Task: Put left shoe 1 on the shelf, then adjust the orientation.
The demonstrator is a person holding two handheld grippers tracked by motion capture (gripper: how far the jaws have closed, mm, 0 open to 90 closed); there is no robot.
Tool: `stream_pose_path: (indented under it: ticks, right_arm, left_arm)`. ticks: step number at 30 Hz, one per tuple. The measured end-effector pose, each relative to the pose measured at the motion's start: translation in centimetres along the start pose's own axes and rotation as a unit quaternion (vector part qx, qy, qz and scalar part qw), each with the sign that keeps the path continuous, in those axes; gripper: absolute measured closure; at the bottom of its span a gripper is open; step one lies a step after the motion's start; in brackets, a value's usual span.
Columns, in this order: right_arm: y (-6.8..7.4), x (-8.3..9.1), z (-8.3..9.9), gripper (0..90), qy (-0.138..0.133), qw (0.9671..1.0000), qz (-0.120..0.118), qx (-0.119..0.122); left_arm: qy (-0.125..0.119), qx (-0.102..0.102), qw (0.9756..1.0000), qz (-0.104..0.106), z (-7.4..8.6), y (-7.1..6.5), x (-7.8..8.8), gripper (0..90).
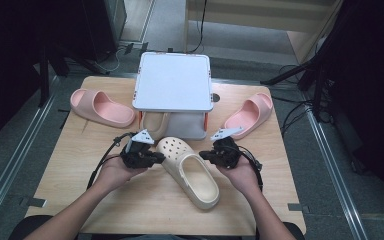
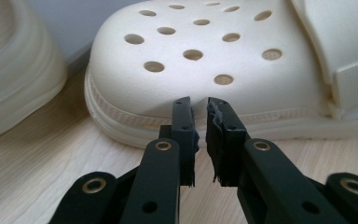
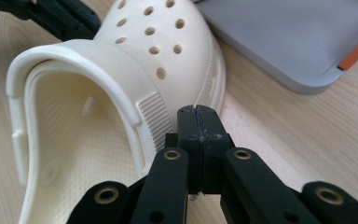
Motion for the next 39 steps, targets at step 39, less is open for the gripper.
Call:
stream_pose_path:
  ticks: [39]
  right_arm:
    - [3.5,4.2,1.4,67.3,-0.071,0.9927,0.052,-0.082]
  left_arm:
    - [-0.007,-0.035,0.9989,0.031,-5.8,-0.5,1.2,75.3]
Point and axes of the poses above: each handheld gripper's, and its own axes: x roughly backward along the jaws, z roughly out of its underside, y roughly to its left, the point moved 5 cm from there along -x, roughly forward along the jaws, and after that the axes turned 7 degrees about x, right-handed, at the moved point
